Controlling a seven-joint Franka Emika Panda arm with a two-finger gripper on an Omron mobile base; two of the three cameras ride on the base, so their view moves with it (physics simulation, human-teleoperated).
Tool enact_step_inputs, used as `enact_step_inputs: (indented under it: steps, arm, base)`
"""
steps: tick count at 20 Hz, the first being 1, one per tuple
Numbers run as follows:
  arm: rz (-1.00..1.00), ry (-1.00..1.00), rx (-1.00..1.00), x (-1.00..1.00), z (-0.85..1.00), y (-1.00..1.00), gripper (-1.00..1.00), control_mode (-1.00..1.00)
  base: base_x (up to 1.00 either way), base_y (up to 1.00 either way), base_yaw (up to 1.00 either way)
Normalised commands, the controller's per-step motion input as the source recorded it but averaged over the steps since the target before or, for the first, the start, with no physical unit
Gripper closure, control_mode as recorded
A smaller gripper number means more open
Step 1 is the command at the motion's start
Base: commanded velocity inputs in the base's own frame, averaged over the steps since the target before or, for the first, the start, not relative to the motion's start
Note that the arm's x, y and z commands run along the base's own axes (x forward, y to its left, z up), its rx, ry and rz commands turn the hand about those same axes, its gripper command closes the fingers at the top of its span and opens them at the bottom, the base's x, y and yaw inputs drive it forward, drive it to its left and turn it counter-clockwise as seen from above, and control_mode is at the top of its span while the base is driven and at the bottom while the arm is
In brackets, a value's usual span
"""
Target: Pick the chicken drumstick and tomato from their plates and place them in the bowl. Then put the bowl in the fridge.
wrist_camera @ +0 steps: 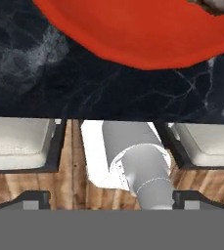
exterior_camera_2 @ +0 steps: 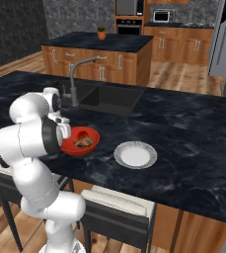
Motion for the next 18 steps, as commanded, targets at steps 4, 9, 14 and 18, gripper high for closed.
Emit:
enact_step_inputs:
  steps: [4, 9, 14, 18]
  arm:
    - [0.09, -0.27, -0.12, -0.14, 0.0, 0.1, -1.0, -1.0]
    - [0.01, -0.39, 0.01, -0.12, -0.06, -0.01, -1.0, -1.0]
    - [0.09, -0.27, 0.06, 0.0, -0.02, -0.02, -1.0, -1.0]
    - [0.35, -0.02, 0.05, 0.02, 0.05, 0.0, -1.0, -1.0]
  base:
    - [0.0, 0.0, 0.0]
    - [0.0, 0.0, 0.0]
    - [0.0, 0.0, 0.0]
    - [0.0, 0.0, 0.0]
